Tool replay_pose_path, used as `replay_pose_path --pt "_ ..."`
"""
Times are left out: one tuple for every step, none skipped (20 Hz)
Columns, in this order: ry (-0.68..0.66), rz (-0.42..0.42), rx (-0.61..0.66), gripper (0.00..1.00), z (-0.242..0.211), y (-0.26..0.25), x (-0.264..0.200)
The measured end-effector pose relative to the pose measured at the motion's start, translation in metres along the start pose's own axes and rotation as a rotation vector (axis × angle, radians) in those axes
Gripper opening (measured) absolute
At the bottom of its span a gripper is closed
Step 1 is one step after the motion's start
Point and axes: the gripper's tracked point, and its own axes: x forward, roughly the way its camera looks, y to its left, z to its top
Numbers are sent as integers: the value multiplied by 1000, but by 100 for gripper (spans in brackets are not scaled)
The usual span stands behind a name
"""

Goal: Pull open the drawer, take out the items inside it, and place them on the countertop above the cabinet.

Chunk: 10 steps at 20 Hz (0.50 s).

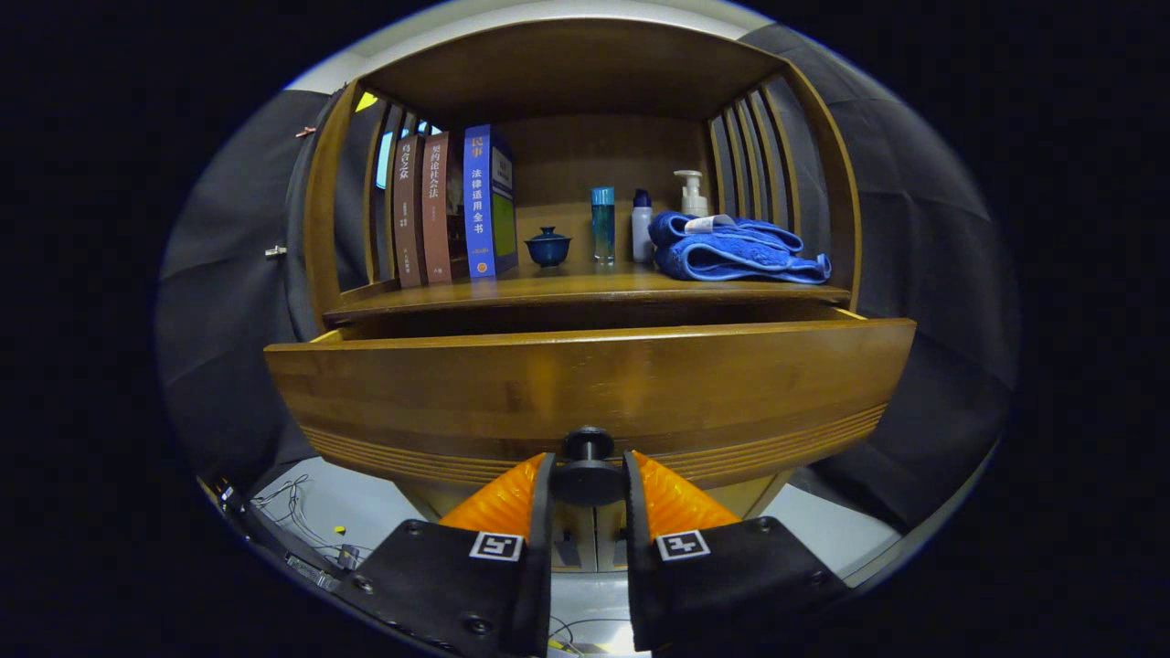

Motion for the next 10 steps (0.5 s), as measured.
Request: replay_pose_path --pt "1 1 1 39 -2 0 -7" --pt "1 0 1 39 -4 0 -14" --pt "0 -2 -1 39 -6 0 -20" --pt "-2 -5 -2 39 -8 -1 -26" --pt "-2 -8 -4 39 -11 -1 -33" --pt "0 -10 -4 39 -14 -1 -39" --pt "4 -11 -3 39 -18 -1 -44" --pt "13 -10 -1 39 -23 -1 -48" --pt "6 -8 2 38 -24 -1 -53" --pt "9 -6 -4 38 -25 0 -58"
